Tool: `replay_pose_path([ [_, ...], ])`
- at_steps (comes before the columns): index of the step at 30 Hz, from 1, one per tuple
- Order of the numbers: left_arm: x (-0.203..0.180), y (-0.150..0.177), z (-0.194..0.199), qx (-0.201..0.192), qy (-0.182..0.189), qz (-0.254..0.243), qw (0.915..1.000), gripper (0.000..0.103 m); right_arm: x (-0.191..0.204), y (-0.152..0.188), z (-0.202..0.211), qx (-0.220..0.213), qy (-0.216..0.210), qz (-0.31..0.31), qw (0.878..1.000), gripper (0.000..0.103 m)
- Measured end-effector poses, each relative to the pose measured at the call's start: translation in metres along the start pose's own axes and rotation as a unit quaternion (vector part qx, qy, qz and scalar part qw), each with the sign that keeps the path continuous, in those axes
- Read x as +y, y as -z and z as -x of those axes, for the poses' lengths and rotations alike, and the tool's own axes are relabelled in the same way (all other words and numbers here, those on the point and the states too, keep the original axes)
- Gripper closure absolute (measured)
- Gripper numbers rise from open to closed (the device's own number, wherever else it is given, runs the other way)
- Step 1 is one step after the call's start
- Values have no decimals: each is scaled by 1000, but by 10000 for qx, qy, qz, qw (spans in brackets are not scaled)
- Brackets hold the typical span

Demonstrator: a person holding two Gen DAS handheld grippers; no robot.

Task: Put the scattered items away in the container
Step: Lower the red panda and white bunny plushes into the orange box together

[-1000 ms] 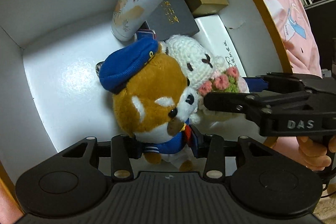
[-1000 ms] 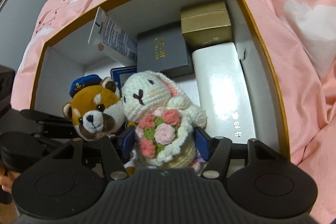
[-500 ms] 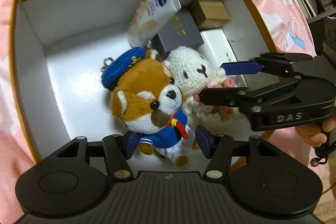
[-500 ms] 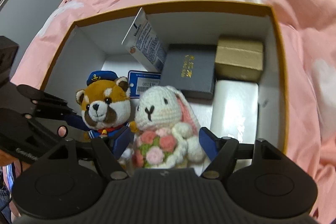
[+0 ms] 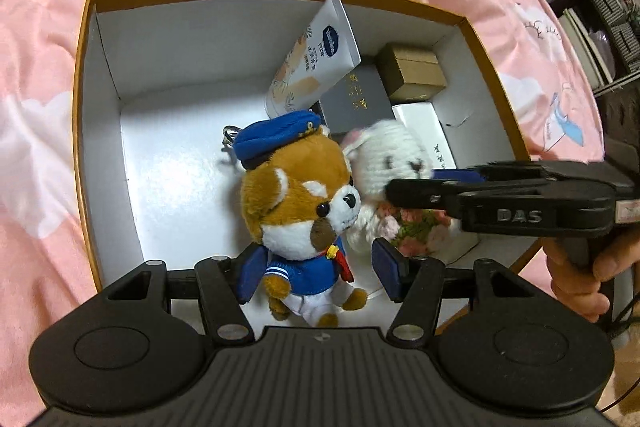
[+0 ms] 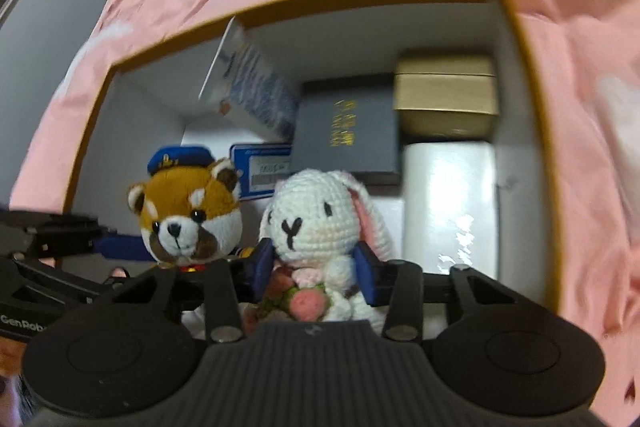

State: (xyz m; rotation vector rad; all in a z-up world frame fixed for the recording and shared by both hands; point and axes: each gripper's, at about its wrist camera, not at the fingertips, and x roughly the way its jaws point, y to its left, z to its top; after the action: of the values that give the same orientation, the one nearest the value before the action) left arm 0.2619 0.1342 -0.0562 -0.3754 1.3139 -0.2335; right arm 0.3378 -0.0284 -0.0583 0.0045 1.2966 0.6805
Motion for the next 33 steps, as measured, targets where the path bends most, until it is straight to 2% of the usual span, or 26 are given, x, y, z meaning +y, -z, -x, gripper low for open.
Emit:
replay_pose_path([
  [4, -4, -1, -3, -163, -251, -35, 9995, 35, -6, 2, 13, -195, 137, -271, 9993, 60],
  [8, -11, 2, -10, -352, -663, -134, 9971, 35, -10, -2, 9, -122, 68, -387, 9992, 60],
  [12, -20, 12, -16, -506, -1119, -552, 9909, 35, -8, -1, 6, -98, 22, -349, 9993, 60],
  [16, -25, 21, -15, -649, -1302, -767, 9864, 35, -11, 1, 7, -84, -31, -334, 9994, 60],
  [19, -23, 23, -7, -791, -1112, -605, 9888, 35, -10, 2, 7, -73, -35, -300, 9995, 59],
  [22, -15, 19, -1, -684, -721, -276, 9947, 35, -11, 2, 7, -68, -51, -292, 9995, 59],
  [25, -11, 12, -1, -571, -567, 16, 9968, 35, -11, 2, 7, -59, -50, -265, 9996, 59],
  [28, -9, 4, -9, -420, -715, 195, 9964, 43, -11, 2, 6, -53, -32, -259, 9996, 59],
  [33, 3, -3, -20, -32, -243, 564, 9981, 51, -10, 2, 5, 64, -48, -157, 9998, 60],
])
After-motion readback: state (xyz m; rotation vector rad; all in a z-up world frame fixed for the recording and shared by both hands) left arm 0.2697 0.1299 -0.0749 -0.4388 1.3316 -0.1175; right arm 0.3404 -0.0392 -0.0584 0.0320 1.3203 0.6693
